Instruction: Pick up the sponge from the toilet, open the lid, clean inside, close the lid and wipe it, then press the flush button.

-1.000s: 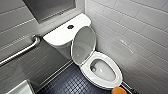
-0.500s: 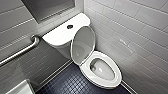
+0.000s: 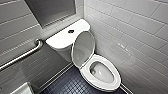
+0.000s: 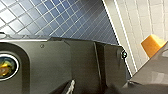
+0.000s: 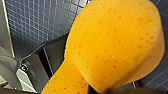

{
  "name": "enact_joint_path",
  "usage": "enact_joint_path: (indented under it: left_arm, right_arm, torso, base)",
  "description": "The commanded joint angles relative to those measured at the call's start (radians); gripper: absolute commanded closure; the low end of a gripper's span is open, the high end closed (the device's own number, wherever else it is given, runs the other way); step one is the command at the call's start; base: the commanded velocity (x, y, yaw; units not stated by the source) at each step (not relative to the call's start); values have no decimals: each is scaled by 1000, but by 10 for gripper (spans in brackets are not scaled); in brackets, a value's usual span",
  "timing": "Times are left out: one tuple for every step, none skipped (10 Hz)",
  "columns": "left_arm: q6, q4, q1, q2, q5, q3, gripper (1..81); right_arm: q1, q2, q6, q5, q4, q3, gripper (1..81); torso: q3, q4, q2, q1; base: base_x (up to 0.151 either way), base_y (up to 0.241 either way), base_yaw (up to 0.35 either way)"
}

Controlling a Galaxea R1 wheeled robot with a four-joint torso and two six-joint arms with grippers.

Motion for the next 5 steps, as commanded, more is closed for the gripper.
enact_joint_path:
  left_arm:
    - [-62, 3, -66, -54, 57, 37, 10]
    - [-74, 0, -92, -62, 55, 37, 10]
    - [-115, -11, -135, -79, 57, 36, 10]
    - [-145, -11, -172, -91, 57, 42, 10]
    - [-207, -11, -218, -106, 57, 54, 10]
  right_arm:
    - [-81, 30, -7, 31, -19, -58, 811]
    - [-110, 42, -8, 50, -19, -81, 811]
    - [-140, 51, -10, 54, -20, -84, 811]
    - [-176, 60, -14, 62, -23, -92, 811]
    - [-215, 79, -22, 108, -45, -113, 811]
  torso:
    - [24, 0, 0, 0]
    - [3, 0, 0, 0]
    - [7, 0, 0, 0]
    - [11, 0, 0, 0]
    - [10, 0, 0, -1]
  base:
    - [0, 0, 0]
    - [0, 0, 0]
    - [0, 0, 0]
    - [0, 0, 0]
    - [0, 0, 0]
